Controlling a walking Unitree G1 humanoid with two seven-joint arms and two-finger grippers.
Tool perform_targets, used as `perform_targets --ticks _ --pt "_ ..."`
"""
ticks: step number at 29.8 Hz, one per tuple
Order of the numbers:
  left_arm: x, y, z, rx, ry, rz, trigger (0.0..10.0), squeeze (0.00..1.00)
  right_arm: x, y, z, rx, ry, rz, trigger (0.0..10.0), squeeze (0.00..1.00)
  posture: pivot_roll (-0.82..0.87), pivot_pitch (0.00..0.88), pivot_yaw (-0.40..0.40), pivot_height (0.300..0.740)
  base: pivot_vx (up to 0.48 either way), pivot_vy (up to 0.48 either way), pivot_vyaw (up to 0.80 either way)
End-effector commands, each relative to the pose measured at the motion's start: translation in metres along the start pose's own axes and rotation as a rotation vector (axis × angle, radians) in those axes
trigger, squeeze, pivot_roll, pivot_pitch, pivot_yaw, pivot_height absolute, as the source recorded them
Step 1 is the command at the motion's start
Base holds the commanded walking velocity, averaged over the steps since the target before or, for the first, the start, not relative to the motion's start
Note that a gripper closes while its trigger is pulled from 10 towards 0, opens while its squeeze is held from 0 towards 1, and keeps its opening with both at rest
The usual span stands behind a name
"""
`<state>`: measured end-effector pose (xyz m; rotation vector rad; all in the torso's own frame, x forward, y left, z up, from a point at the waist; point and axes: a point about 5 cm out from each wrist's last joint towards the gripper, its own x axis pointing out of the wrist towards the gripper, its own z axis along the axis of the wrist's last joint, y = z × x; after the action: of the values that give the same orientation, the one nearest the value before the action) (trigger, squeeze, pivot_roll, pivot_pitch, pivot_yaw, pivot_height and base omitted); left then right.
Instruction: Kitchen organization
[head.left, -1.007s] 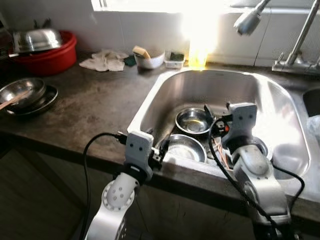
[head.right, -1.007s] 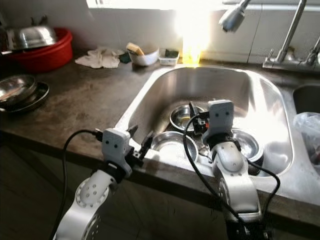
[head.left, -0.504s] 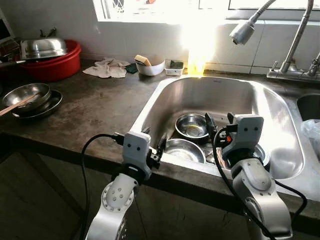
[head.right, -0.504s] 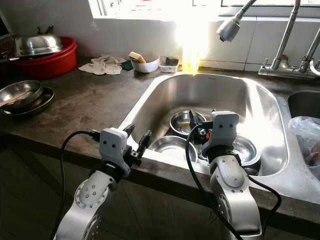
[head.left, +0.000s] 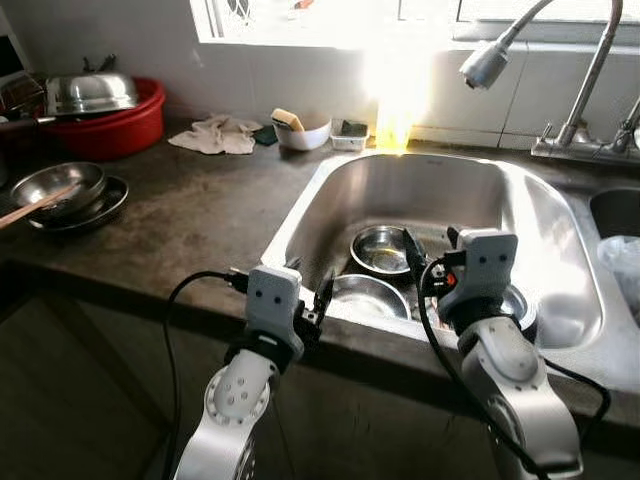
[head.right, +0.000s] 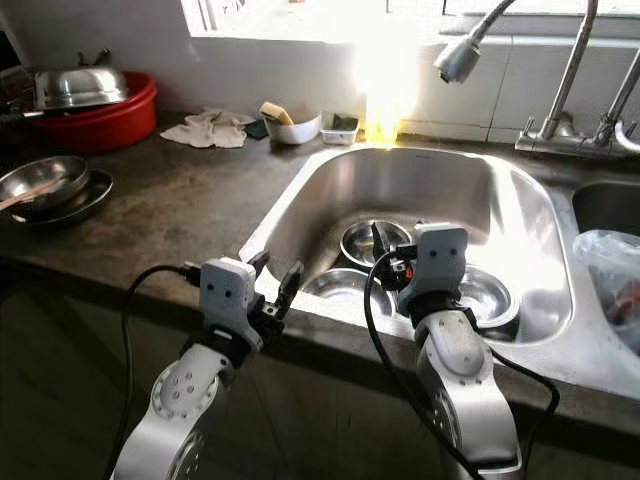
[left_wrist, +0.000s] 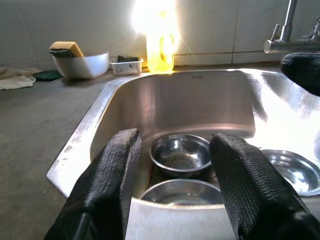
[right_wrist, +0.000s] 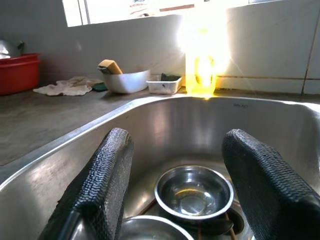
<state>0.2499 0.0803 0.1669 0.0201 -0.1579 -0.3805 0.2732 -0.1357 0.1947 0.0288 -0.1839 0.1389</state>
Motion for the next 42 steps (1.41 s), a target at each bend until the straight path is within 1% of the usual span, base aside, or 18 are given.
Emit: perform_targets --ticks 1,40,42 --pt "-0.0016 0.0002 -0.0031 0.004 0.018 0.004 10.0 0.00 -0.0004 0.0034 0.0044 -0.002 -0.014 0.012 10.0 0.00 0.08 0.019 0.013 0.740 -0.341 0.000 0.00" --pt "0.0001 -0.0007 -0.0039 0.010 0.014 -0.009 10.0 0.00 0.0002 0.0056 0.0050 -0.010 -0.010 0.021 10.0 0.00 0.08 0.009 0.017 0.740 -0.327 0.000 0.00" --pt "0.0027 0.0004 -0.0021 0.026 0.001 0.003 10.0 0.00 0.0000 0.0072 0.0033 -0.012 -0.001 0.036 10.0 0.00 0.08 0.016 0.017 0.740 0.000 0.000 0.00"
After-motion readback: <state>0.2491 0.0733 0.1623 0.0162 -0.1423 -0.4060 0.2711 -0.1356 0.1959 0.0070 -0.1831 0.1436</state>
